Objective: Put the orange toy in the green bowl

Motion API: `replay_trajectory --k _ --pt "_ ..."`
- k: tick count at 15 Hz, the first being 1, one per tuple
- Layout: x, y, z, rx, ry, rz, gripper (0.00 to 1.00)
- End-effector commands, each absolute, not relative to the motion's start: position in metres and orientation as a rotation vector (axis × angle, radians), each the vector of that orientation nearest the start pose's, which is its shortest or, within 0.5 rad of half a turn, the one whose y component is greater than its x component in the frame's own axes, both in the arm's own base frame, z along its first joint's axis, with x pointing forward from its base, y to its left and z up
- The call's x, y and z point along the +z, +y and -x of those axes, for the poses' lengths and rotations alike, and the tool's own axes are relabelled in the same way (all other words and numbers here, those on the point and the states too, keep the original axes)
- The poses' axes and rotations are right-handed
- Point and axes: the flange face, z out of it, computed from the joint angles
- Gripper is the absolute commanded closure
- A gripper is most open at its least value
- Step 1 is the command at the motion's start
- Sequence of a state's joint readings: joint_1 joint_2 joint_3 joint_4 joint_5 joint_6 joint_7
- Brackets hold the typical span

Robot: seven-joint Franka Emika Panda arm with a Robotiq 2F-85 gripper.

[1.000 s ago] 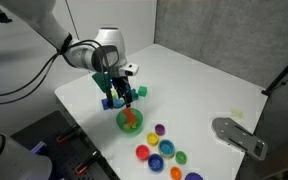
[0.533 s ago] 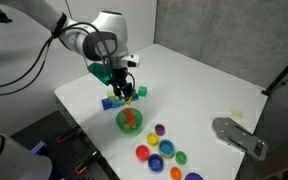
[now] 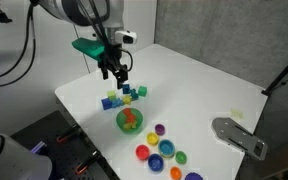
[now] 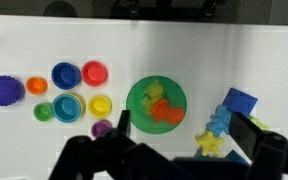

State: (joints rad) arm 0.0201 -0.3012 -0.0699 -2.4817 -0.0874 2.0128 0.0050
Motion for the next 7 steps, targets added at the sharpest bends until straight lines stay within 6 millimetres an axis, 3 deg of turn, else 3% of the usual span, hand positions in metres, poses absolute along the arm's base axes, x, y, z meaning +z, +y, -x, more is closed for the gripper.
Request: replay_trajectory --k 1,4,7 --pt "0.4215 -0.0330 -0.4143 0.321 -0.007 3.152 0.00" --pt "0.4281 -0.0349 -0.4157 0.355 -0.005 3.148 0.00" --pt "0.4218 -0.0322 -0.4140 0.341 0.015 3.173 0.00"
